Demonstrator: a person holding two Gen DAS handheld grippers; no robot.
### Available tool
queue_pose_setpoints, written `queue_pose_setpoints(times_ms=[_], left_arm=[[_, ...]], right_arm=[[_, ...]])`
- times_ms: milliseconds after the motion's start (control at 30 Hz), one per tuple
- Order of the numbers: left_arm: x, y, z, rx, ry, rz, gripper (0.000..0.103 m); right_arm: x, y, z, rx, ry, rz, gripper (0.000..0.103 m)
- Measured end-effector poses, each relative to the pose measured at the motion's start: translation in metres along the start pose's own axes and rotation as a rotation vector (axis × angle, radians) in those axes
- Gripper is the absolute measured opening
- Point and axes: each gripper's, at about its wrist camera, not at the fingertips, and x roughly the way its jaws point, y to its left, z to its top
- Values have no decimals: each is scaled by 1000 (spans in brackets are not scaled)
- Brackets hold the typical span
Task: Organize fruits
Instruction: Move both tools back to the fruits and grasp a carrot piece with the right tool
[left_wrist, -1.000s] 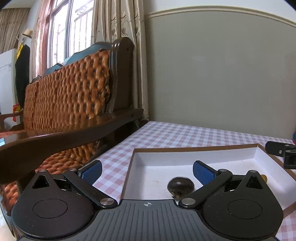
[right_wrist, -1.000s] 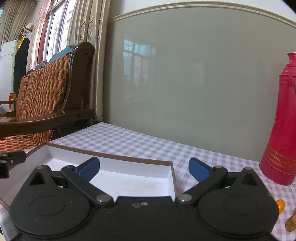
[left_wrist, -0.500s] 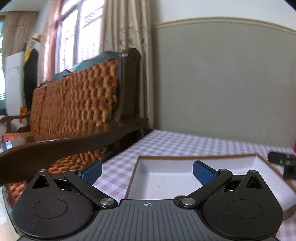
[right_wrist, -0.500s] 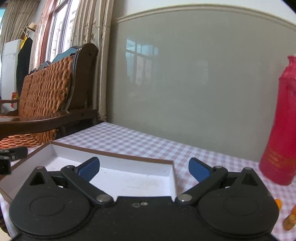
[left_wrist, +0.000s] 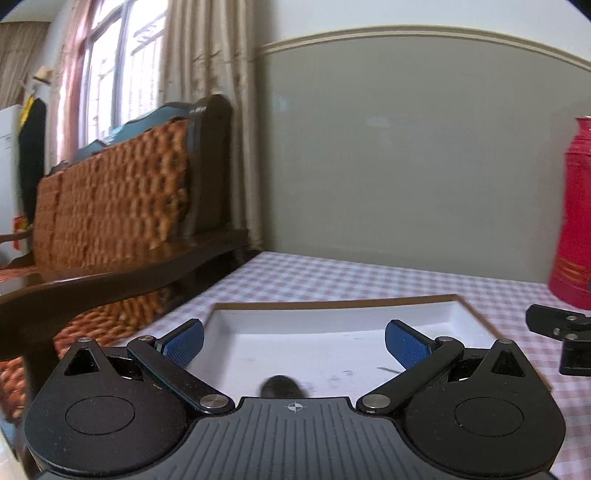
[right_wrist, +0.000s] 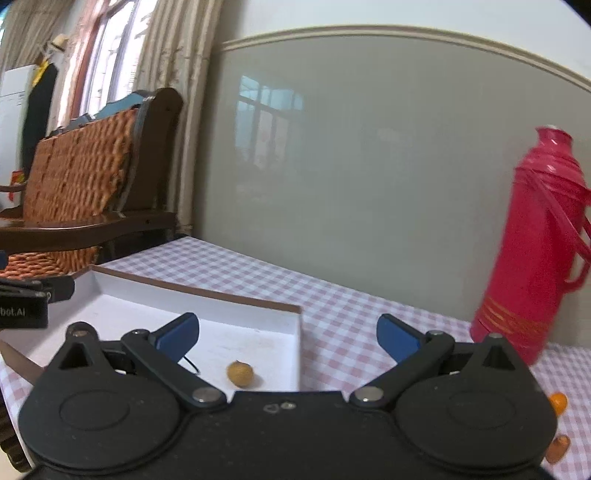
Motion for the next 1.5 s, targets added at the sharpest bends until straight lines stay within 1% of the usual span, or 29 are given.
queue_pose_setpoints(times_ms=[67,300,433,600,933,1133,1267,1433,1500], left_arm=[[-2,-11,1,12,4,-34,103],[-12,-48,2,36,-3,-79,103],[-19,-63,1,42,-37,-107,103],[-23,-83,0,58,-41,-148,103],[-36,-125,-2,107,-43,-237,103],[-38,-156,-6,132,-51,-274,103],[-37,-176,-8,145,-50,-312,103],[-30,-202,-11,165,-39,-343,103],[-27,-210,-11,167,-32,-359,103]], right_arm=[[-3,-8,-2,14,4,-9,97],[-17,-34,-11,32,16,-42,97],[-26,-52,-17,49,24,-70,97],[-36,-70,-24,72,28,-104,97],[-56,-97,-39,77,40,-139,96],[-61,-121,-52,107,64,-177,94],[-63,-137,-60,121,78,-206,92],[-60,-161,-73,144,120,-250,86],[-57,-171,-77,151,137,-267,83]])
